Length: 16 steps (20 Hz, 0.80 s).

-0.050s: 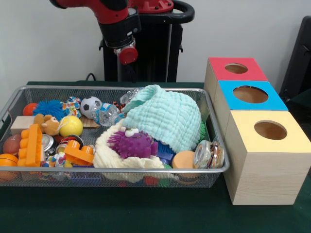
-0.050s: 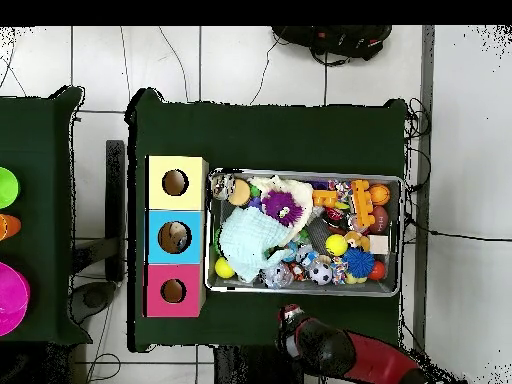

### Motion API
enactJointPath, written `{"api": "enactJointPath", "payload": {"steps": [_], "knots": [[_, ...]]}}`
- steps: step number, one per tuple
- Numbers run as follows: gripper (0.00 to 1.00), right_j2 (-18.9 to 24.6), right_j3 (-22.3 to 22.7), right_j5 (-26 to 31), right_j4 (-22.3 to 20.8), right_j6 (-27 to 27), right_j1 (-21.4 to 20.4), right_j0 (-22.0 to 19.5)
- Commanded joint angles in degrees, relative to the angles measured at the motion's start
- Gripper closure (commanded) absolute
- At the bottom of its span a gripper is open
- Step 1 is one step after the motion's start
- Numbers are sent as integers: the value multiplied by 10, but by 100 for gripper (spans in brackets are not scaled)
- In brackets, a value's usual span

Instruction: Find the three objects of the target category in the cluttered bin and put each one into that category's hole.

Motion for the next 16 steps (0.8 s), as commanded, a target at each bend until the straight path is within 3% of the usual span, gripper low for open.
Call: {"api": "enactJointPath", "payload": {"steps": [1, 4, 9, 16], "knots": [[0, -35, -119, -74, -44, 1, 10, 37], [0, -44, -125, -84, -41, 12, 12, 48], [0, -30, -169, -94, -26, 5, 51, 46], [0, -54, -215, -88, 6, 27, 80, 96]]}}
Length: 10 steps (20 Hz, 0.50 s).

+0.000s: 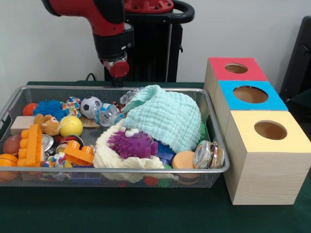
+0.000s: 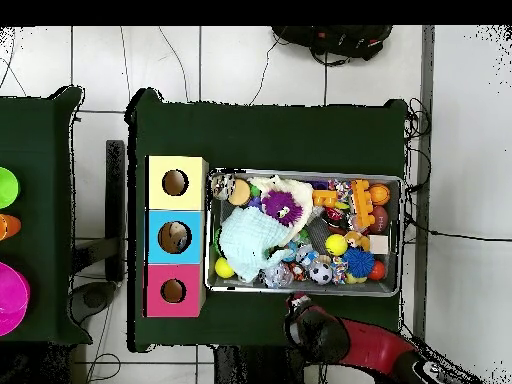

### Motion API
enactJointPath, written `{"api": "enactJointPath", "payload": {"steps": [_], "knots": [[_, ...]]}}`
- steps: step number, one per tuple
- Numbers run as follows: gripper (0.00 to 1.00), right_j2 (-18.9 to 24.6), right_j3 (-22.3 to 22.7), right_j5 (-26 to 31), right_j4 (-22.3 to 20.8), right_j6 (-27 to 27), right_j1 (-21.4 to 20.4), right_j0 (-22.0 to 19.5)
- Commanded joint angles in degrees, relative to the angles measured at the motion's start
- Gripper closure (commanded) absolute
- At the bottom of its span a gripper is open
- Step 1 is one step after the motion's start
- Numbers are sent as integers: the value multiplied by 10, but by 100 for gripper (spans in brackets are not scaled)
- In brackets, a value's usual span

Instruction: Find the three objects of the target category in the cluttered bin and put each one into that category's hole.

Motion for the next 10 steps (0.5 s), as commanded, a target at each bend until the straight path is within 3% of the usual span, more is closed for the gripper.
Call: {"api": "enactJointPath", "payload": {"steps": [1, 5, 10], "knots": [[0, 12, -141, -46, 24, 28, 38, 30], [0, 12, -133, -40, 38, 39, 31, 42], [0, -12, -112, -40, 73, 73, 12, 89]]}}
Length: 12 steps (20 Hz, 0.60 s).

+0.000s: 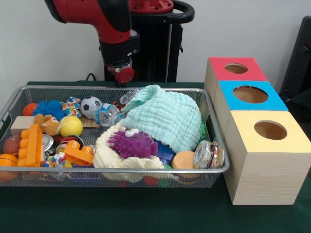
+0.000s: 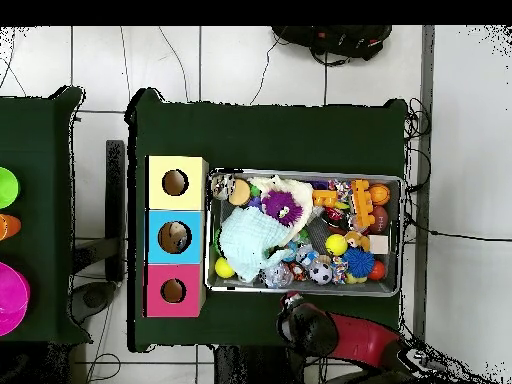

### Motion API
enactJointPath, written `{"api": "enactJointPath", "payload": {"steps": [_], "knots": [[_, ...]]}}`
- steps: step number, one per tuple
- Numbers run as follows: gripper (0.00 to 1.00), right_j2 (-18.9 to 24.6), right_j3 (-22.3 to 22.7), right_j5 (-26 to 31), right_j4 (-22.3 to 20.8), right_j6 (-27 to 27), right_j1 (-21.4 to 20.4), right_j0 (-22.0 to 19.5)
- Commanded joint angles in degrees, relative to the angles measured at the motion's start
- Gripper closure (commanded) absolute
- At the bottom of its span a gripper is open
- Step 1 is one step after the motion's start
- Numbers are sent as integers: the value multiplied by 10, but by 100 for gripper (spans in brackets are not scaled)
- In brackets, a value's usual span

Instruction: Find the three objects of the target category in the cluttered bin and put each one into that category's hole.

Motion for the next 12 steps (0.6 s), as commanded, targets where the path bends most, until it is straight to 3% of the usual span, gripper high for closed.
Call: {"api": "enactJointPath", "payload": {"steps": [1, 7, 12], "knots": [[0, 7, -90, -33, 71, 75, -19, 50], [0, 31, -59, 20, 89, 54, -61, 38], [0, 43, -37, 201, 143, 24, -172, 58]]}}
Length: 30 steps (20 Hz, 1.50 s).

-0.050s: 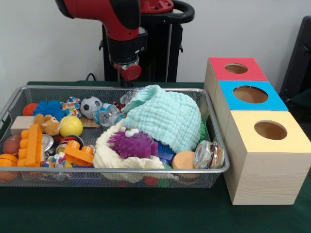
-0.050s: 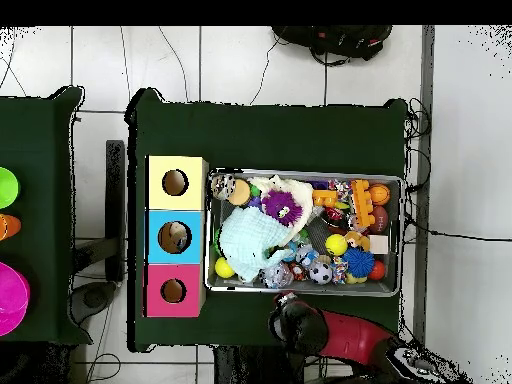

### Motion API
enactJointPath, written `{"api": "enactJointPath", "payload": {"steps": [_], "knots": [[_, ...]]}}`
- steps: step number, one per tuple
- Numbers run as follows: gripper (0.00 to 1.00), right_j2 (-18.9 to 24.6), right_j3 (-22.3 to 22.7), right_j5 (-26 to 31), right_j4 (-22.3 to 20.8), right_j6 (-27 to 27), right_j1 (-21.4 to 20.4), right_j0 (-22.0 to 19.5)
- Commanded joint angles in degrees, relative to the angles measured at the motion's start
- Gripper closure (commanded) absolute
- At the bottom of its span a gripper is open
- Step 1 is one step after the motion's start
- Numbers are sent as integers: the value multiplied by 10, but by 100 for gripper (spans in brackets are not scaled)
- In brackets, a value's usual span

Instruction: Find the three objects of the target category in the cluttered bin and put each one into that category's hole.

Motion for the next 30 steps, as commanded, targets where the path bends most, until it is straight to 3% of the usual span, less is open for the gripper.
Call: {"api": "enactJointPath", "payload": {"steps": [1, 3, 5, 10, 16, 25, 30], "knots": [[0, 64, -50, 207, 110, 17, -156, 16], [0, 75, -55, 266, 129, 11, -177, 15], [0, 81, -58, 289, 139, 6, -184, 15], [0, 79, -76, 224, 131, -2, -130, 11], [0, 70, -141, 281, 145, 1, -109, 32], [0, 54, -255, 236, 137, 13, 14, 52], [0, 47, -267, 233, 150, 28, 25, 60]]}}
